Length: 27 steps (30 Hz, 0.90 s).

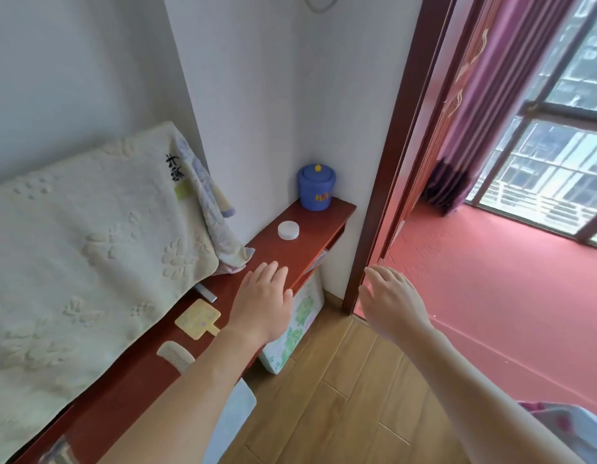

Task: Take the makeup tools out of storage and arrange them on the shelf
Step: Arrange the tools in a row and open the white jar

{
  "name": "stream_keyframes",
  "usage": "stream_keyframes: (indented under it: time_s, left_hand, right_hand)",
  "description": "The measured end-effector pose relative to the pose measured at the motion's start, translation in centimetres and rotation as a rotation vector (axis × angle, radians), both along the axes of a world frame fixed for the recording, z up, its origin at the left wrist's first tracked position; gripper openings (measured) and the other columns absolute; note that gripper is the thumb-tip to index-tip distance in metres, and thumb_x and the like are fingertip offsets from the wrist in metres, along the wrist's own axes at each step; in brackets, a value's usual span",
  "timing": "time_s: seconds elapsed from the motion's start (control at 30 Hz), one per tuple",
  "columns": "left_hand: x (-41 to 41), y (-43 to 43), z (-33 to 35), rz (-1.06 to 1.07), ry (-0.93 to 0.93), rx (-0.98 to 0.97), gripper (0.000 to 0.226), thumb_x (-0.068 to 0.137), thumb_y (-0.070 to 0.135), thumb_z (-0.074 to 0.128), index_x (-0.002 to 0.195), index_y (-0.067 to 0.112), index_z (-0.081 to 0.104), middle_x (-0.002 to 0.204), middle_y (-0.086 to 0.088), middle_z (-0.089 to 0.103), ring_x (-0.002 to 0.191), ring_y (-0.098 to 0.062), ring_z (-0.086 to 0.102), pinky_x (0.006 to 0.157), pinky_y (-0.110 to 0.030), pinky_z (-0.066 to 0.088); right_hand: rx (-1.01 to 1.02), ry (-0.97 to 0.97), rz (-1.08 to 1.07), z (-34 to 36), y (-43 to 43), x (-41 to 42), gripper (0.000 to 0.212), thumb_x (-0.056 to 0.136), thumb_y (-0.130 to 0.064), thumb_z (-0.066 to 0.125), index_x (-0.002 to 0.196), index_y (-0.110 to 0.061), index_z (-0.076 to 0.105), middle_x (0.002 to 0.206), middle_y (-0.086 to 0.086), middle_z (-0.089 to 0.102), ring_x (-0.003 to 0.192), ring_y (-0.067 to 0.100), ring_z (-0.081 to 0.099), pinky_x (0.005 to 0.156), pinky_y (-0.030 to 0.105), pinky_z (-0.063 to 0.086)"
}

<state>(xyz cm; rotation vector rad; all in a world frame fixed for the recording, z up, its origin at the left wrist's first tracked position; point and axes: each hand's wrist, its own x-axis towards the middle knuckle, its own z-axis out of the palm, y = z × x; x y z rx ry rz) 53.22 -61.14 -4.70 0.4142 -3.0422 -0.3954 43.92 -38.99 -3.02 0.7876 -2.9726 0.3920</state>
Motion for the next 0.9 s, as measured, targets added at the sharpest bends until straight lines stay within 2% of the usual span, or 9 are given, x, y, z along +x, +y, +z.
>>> stream_keyframes:
  time_s: [0.1,0.43,0.63,0.7,0.77,0.83,0.9]
  left_hand:
    - [-3.1,-1.1,0.0,-0.03,0.005,0.0,0.054,0.104,0.037,0.027,0.155,0.018,0.026,0.162,-0.004,0.025,0.151,-0.02,0.014,0.124,-0.04,0.014]
    - [-11.5,-1.4,-0.1,0.026,-0.005,-0.011,0.051,0.104,0.033,0.03,0.152,0.015,0.032,0.159,-0.004,0.032,0.149,-0.021,0.022,0.123,-0.042,0.019]
    - [-15.8,0.2,-0.8,0.193,-0.001,0.003,0.051,0.104,0.033,0.032,0.152,0.016,0.033,0.158,-0.003,0.033,0.148,-0.019,0.024,0.121,-0.037,0.019]
    - [-17.1,0.7,-0.9,0.249,0.004,0.013,0.051,0.104,0.032,0.032,0.152,0.015,0.033,0.158,-0.004,0.033,0.147,-0.019,0.025,0.121,-0.037,0.019]
    - [-18.0,1.1,-0.9,0.307,0.006,0.035,0.051,0.104,0.032,0.032,0.152,0.015,0.033,0.158,-0.005,0.033,0.147,-0.02,0.025,0.121,-0.037,0.021]
    - [-18.6,1.5,-0.8,0.366,0.008,0.052,0.051,0.104,0.032,0.032,0.152,0.015,0.032,0.158,-0.005,0.033,0.148,-0.02,0.025,0.121,-0.037,0.022]
    - [-19.0,1.5,-0.7,0.408,0.008,0.061,0.051,0.104,0.032,0.033,0.152,0.014,0.033,0.158,-0.005,0.034,0.147,-0.021,0.026,0.121,-0.037,0.023]
  right_hand:
    - [-0.03,-0.017,-0.048,0.0,-0.3,-2.5,0.032,0.098,-0.026,0.037,0.116,-0.01,0.058,0.123,0.005,0.059,0.12,0.022,0.046,0.102,0.031,0.032]
    - [-0.072,-0.046,-0.048,-0.8,-0.3,-12.0,0.033,0.1,-0.028,0.038,0.117,-0.009,0.058,0.122,0.005,0.059,0.118,0.022,0.046,0.101,0.032,0.035]
    - [-0.067,-0.056,0.096,-1.0,0.0,-19.7,0.032,0.099,-0.026,0.039,0.12,-0.009,0.057,0.125,0.004,0.059,0.12,0.022,0.047,0.101,0.032,0.037]
    - [-0.069,-0.061,0.144,-1.2,-0.1,-22.2,0.025,0.097,-0.024,0.039,0.108,-0.011,0.057,0.118,0.001,0.061,0.114,0.021,0.05,0.093,0.03,0.039]
    - [-0.075,-0.092,0.179,-1.4,-0.3,-24.1,0.015,0.095,-0.022,0.04,0.09,-0.013,0.05,0.105,0.0,0.06,0.106,0.022,0.052,0.085,0.03,0.039]
    - [-0.066,-0.102,0.225,-1.3,-0.8,-25.7,0.016,0.094,-0.021,0.04,0.083,-0.014,0.047,0.097,0.001,0.058,0.101,0.024,0.053,0.08,0.028,0.037]
    - [-0.05,-0.116,0.282,-1.2,-1.6,-27.0,0.021,0.096,-0.023,0.039,0.095,-0.011,0.056,0.104,0.003,0.06,0.107,0.024,0.053,0.086,0.03,0.04]
